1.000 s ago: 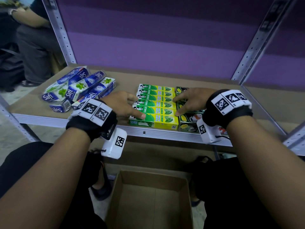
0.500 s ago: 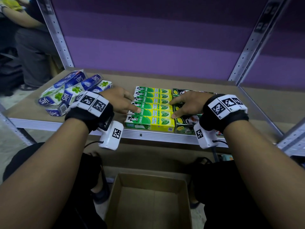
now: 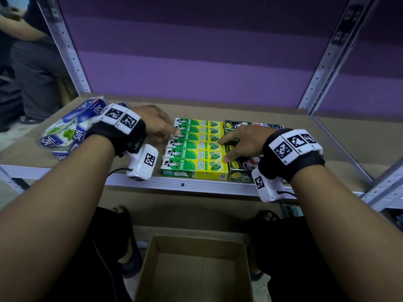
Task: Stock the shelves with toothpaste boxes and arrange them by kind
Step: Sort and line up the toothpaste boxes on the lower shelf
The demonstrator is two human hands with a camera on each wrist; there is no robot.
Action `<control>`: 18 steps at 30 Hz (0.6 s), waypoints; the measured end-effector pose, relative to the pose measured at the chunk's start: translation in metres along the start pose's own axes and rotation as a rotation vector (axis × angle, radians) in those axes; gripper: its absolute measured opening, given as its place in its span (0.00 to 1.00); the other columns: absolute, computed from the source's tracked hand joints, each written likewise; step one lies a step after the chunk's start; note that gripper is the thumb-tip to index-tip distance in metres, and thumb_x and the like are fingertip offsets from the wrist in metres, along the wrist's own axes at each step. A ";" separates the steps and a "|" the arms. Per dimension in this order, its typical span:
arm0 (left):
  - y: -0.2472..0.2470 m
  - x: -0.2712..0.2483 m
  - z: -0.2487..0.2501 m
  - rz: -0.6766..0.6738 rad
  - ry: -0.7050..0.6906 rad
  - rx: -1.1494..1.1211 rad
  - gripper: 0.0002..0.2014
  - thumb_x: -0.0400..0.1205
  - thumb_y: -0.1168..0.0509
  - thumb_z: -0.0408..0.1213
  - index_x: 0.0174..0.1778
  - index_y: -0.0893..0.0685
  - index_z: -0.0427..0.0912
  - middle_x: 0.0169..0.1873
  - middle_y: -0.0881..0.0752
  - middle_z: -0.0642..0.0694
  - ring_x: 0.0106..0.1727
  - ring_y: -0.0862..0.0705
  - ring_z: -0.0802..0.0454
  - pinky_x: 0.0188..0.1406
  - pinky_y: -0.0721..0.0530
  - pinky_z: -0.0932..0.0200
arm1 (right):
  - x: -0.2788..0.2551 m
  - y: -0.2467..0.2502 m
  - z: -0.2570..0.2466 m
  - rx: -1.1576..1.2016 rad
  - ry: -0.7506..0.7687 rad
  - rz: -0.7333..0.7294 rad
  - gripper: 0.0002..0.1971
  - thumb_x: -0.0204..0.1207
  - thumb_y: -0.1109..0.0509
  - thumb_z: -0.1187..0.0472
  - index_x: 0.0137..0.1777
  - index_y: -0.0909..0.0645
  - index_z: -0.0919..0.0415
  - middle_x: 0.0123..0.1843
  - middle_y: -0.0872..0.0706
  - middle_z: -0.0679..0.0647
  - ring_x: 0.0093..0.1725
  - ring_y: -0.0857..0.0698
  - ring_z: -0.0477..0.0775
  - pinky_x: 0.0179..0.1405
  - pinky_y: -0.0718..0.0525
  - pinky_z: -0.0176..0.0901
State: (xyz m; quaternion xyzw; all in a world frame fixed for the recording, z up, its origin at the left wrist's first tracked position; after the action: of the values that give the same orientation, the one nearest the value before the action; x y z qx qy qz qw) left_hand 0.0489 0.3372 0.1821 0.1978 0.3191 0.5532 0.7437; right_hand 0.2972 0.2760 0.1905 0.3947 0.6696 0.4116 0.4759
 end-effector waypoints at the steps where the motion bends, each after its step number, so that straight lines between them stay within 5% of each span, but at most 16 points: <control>1: 0.002 0.005 0.001 0.018 0.008 -0.042 0.11 0.72 0.20 0.43 0.45 0.09 0.42 0.34 0.10 0.44 0.36 0.13 0.50 0.47 0.09 0.53 | 0.000 0.000 0.000 0.004 0.006 -0.001 0.33 0.73 0.23 0.44 0.78 0.26 0.43 0.83 0.30 0.46 0.80 0.30 0.53 0.77 0.34 0.47; 3: 0.001 0.014 0.004 0.026 0.019 -0.091 0.13 0.73 0.20 0.41 0.48 0.09 0.39 0.39 0.09 0.41 0.40 0.11 0.48 0.46 0.10 0.53 | 0.000 0.000 -0.001 0.006 0.011 -0.006 0.32 0.73 0.23 0.44 0.78 0.25 0.43 0.82 0.29 0.45 0.80 0.30 0.52 0.76 0.34 0.46; 5: 0.000 0.021 0.005 0.003 0.030 -0.088 0.11 0.74 0.22 0.39 0.46 0.11 0.37 0.30 0.11 0.46 0.30 0.12 0.53 0.27 0.14 0.64 | 0.001 0.001 -0.001 0.014 0.012 -0.008 0.32 0.73 0.22 0.45 0.77 0.25 0.42 0.82 0.29 0.45 0.80 0.30 0.52 0.78 0.33 0.46; 7: -0.003 0.025 0.005 -0.030 0.046 -0.085 0.09 0.77 0.24 0.37 0.43 0.13 0.34 0.24 0.17 0.49 0.23 0.17 0.55 0.20 0.18 0.65 | 0.001 0.001 -0.001 0.013 0.011 -0.005 0.31 0.73 0.22 0.45 0.77 0.24 0.42 0.82 0.30 0.44 0.80 0.30 0.51 0.78 0.34 0.47; 10: -0.004 0.035 0.000 -0.021 0.058 -0.141 0.12 0.78 0.25 0.33 0.53 0.12 0.30 0.40 0.13 0.37 0.39 0.14 0.46 0.37 0.08 0.55 | 0.002 0.001 -0.001 -0.009 0.015 -0.017 0.31 0.74 0.23 0.45 0.78 0.25 0.43 0.83 0.32 0.45 0.81 0.32 0.52 0.80 0.35 0.48; 13: -0.003 0.041 -0.002 -0.028 0.044 -0.112 0.14 0.77 0.24 0.34 0.56 0.12 0.32 0.45 0.11 0.36 0.42 0.12 0.45 0.43 0.09 0.53 | 0.002 0.001 -0.001 -0.012 0.021 -0.027 0.31 0.74 0.23 0.45 0.78 0.25 0.43 0.83 0.31 0.45 0.81 0.32 0.52 0.81 0.35 0.50; 18: -0.003 0.045 -0.006 -0.049 0.024 -0.062 0.15 0.77 0.25 0.31 0.58 0.14 0.29 0.26 0.16 0.46 0.19 0.19 0.57 0.20 0.21 0.67 | 0.003 0.001 -0.002 -0.008 0.015 -0.027 0.31 0.73 0.22 0.45 0.77 0.25 0.42 0.83 0.31 0.45 0.80 0.31 0.52 0.81 0.34 0.51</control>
State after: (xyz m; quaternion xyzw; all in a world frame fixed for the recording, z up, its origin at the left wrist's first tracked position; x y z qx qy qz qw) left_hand 0.0547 0.3786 0.1643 0.1603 0.3153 0.5468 0.7588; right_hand 0.2950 0.2787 0.1912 0.3806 0.6768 0.4106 0.4780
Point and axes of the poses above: each hand's wrist, its own x-axis towards the middle knuckle, its own y-axis out of the back of the hand, z = x × y, the point moved 4 cm from there along x, towards the middle knuckle
